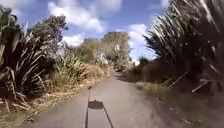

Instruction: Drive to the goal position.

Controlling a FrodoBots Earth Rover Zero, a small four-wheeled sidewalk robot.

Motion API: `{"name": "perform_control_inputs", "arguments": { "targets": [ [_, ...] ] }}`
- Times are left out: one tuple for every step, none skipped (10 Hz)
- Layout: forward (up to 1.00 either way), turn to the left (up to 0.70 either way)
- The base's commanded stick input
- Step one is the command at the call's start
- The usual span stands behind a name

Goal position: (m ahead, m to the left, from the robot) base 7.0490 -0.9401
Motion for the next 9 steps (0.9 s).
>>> {"name": "perform_control_inputs", "arguments": {
  "targets": [
    [0.70, -0.01],
    [0.70, -0.01],
    [0.70, -0.01],
    [0.70, -0.01],
    [0.70, -0.01],
    [0.70, -0.01],
    [0.70, -0.01],
    [0.70, -0.01],
    [0.70, -0.01]
  ]
}}
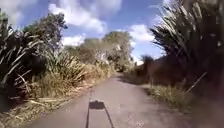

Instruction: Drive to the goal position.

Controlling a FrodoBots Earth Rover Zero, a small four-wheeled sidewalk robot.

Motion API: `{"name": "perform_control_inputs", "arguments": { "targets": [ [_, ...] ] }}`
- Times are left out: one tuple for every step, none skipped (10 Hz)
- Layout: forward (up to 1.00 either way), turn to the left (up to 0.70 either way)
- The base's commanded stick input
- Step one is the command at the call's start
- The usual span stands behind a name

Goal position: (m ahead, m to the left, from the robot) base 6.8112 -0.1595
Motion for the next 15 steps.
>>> {"name": "perform_control_inputs", "arguments": {
  "targets": [
    [0.70, -0.01],
    [0.70, -0.01],
    [0.70, -0.01],
    [0.70, -0.01],
    [0.70, -0.01],
    [0.70, -0.01],
    [0.70, -0.01],
    [0.70, -0.01],
    [0.70, -0.01],
    [0.70, -0.01],
    [0.70, -0.01],
    [0.70, -0.01],
    [0.70, -0.01],
    [0.70, -0.01],
    [0.70, -0.01]
  ]
}}
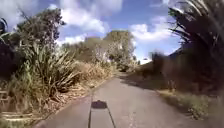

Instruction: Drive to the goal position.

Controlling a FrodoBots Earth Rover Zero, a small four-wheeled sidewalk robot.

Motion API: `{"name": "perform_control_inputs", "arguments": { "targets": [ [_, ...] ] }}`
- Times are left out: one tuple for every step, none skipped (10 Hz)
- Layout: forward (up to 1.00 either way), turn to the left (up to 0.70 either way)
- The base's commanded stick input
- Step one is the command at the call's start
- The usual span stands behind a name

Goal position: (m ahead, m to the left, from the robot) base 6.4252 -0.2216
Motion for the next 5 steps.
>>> {"name": "perform_control_inputs", "arguments": {
  "targets": [
    [0.70, -0.01],
    [0.70, -0.01],
    [0.70, -0.01],
    [0.70, -0.01],
    [0.70, -0.01]
  ]
}}
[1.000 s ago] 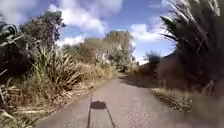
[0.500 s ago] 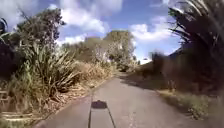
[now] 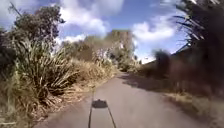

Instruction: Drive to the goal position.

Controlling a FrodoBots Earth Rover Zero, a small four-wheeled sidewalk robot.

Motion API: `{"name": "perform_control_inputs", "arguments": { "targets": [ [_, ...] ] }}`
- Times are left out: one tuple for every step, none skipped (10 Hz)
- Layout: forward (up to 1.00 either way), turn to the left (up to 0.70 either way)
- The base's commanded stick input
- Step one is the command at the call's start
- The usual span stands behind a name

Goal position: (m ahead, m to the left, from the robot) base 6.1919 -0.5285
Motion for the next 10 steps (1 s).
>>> {"name": "perform_control_inputs", "arguments": {
  "targets": [
    [0.70, -0.01],
    [0.70, -0.01],
    [0.70, -0.01],
    [0.70, -0.01],
    [0.70, -0.01],
    [0.70, -0.01],
    [0.70, -0.01],
    [0.70, -0.01],
    [0.70, -0.01],
    [0.70, -0.01]
  ]
}}
